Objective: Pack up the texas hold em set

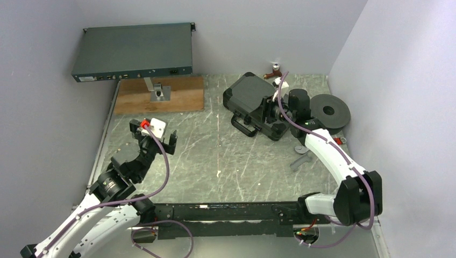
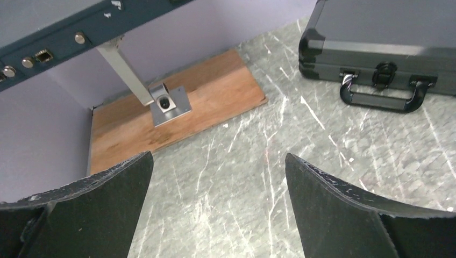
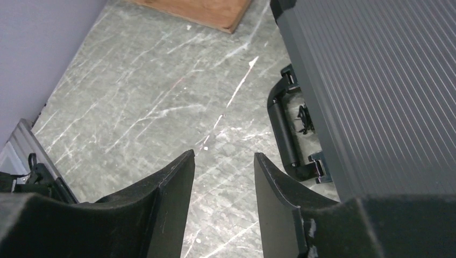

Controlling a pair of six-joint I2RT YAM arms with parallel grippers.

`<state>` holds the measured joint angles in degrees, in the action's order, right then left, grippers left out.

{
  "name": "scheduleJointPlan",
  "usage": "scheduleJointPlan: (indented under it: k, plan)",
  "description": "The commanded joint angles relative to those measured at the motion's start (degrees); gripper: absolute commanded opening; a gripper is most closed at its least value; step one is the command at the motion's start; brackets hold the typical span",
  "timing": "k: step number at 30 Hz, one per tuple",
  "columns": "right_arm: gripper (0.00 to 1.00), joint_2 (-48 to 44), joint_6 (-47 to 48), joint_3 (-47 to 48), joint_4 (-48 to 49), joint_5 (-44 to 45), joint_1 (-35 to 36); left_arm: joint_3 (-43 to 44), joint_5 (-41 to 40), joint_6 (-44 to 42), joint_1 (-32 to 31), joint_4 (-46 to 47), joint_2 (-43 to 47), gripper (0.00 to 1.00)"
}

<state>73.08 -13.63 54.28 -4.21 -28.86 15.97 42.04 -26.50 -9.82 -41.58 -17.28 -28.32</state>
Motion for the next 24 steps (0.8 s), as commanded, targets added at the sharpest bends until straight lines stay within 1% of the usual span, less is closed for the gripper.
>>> scheduleJointPlan:
  k: [1, 4, 9, 11, 15, 20, 22, 24]
  plan:
    - [0.50, -4.96, 0.85, 3.15, 1.04, 0.46, 1.76, -0.01, -1.88, -0.94, 0.24, 1.04, 0.13, 1.00]
    - [0.58, -7.79, 0.18, 4.06, 0.28, 0.82, 2.42, -0.18, -3.40, -0.76, 0.19, 0.55, 0.24, 1.00]
    - [0.78, -12.62, -0.80, 5.55, -1.19, 1.22, 2.62, -1.11, -4.77, -1.07, 0.25, 1.42, 2.61, 0.99]
    - [0.83, -13.69, -1.55, 6.52, -1.92, 1.14, 2.59, -1.43, -4.61, -1.23, 0.23, 1.55, 3.35, 0.99]
    - [0.86, -14.59, -4.94, 7.49, -1.69, 1.68, 2.58, -1.35, -4.85, -1.34, 0.27, 1.42, 3.92, 0.98]
    - [0.88, -17.23, -7.83, 5.02, 0.39, 5.13, 2.57, -1.58, -4.81, -1.43, 0.26, 1.41, 5.13, 0.97]
    - [0.99, -19.25, -10.19, 2.78, 1.42, 9.75, 2.58, -1.62, -4.46, -1.52, 0.19, 1.32, 5.60, 0.97]
    - [1.00, -21.97, -12.66, -0.24, 3.44, 14.80, 2.58, -1.53, -4.40, -1.60, 0.19, 1.33, 5.84, 0.97]
